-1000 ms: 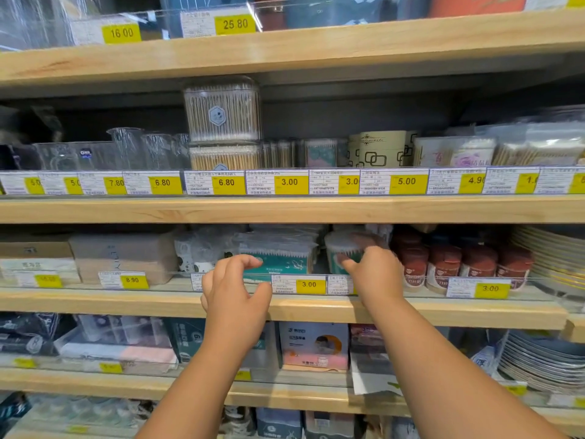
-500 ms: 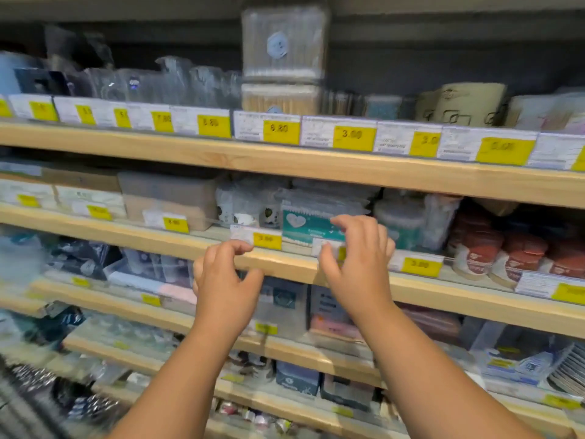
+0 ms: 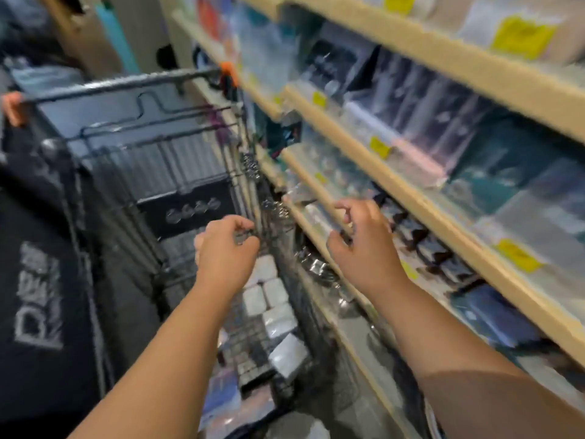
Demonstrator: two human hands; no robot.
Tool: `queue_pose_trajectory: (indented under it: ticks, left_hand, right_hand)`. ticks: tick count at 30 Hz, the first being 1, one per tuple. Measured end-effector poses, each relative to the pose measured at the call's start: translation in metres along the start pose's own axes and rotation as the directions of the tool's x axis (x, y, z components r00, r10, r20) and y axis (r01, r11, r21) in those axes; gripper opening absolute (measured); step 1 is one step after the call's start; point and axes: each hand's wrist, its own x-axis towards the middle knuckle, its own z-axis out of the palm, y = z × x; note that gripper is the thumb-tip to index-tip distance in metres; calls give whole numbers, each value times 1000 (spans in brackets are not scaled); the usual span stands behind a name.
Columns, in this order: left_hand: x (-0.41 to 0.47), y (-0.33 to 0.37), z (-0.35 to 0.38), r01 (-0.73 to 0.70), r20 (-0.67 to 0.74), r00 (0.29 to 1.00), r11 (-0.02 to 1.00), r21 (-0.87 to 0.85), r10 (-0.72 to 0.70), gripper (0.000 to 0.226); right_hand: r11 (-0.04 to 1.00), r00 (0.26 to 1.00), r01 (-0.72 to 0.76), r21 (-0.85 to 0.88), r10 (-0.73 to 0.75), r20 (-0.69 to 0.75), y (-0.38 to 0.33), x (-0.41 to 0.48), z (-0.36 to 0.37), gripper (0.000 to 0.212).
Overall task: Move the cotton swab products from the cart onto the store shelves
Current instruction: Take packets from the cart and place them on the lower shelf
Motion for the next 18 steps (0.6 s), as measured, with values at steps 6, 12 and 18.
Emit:
queue_pose_trajectory:
  ticks: [6, 12, 18]
  left_hand:
    - [-2, -140, -2, 336, 89, 932, 929, 152, -352, 22]
    - [2, -228, 28, 503, 274, 778, 822, 265, -565, 23]
    - [11, -294, 74, 565, 466, 626, 775, 282, -626, 23]
  right_hand:
    - [998, 824, -52, 24, 29, 565, 6, -12, 123, 41]
    - [980, 536, -152, -130, 192, 822, 17, -20, 212, 32]
    - [946, 393, -250, -206, 293, 872, 35, -28, 286, 26]
